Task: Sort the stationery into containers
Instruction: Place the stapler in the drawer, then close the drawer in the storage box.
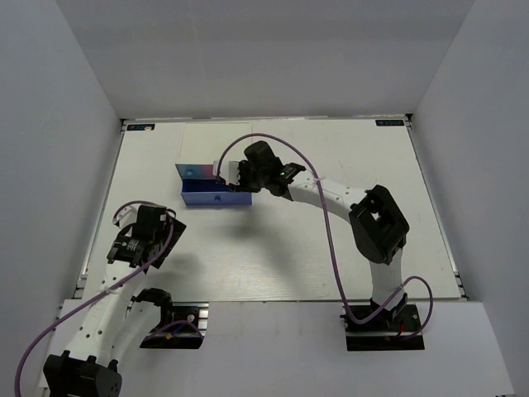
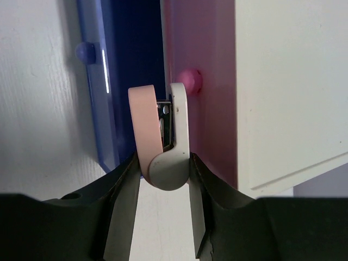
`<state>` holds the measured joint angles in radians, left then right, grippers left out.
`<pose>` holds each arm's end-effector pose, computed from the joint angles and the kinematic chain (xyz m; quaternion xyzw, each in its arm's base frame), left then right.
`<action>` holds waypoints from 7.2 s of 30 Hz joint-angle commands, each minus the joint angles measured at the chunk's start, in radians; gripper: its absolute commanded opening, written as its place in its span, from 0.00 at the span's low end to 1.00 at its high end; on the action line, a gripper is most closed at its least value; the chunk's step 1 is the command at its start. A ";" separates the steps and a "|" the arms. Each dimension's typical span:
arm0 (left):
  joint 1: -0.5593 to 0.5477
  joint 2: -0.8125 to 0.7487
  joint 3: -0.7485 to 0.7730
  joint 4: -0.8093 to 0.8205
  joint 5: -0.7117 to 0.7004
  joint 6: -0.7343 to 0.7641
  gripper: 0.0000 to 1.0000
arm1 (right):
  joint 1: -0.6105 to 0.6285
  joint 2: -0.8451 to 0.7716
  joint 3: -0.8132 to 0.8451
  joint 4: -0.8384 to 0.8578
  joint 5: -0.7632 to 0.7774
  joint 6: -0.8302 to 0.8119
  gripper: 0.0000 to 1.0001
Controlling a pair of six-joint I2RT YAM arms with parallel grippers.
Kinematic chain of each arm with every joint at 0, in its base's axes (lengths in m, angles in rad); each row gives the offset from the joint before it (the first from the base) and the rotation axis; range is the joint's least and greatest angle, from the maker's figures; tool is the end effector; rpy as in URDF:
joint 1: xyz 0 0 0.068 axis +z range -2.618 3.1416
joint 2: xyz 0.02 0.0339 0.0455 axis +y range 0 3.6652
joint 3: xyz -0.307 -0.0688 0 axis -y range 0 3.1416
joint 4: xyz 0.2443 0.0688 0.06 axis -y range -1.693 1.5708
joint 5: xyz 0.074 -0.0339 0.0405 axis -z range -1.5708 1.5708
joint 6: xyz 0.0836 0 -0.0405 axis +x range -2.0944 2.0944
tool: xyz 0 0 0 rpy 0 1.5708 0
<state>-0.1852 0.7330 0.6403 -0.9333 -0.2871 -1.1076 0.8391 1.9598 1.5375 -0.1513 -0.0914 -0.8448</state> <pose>0.1229 0.0011 0.2242 -0.4587 0.8365 -0.0504 0.2955 0.3390 0.3890 0.2668 -0.6690 0.5680 0.0388 0.4778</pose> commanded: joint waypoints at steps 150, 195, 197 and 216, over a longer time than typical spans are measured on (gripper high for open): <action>-0.003 0.551 0.289 0.496 0.250 -0.170 0.00 | -0.238 -0.377 -0.373 -0.228 -0.395 0.197 0.90; -0.013 0.582 0.246 0.622 0.288 -0.200 0.40 | -0.247 -0.369 -0.390 -0.185 -0.419 0.153 0.90; -0.013 0.557 0.220 0.658 0.359 -0.054 0.23 | -0.242 -0.384 -0.407 -0.148 -0.432 0.139 0.90; -0.013 0.079 -0.195 0.498 0.390 0.252 0.09 | -0.017 -0.005 0.031 -0.298 -0.513 -0.159 0.13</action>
<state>-0.1940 0.8551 0.4534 -0.4019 0.1345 -0.8410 0.7753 1.8771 1.4506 -0.4686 -0.6575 -0.9920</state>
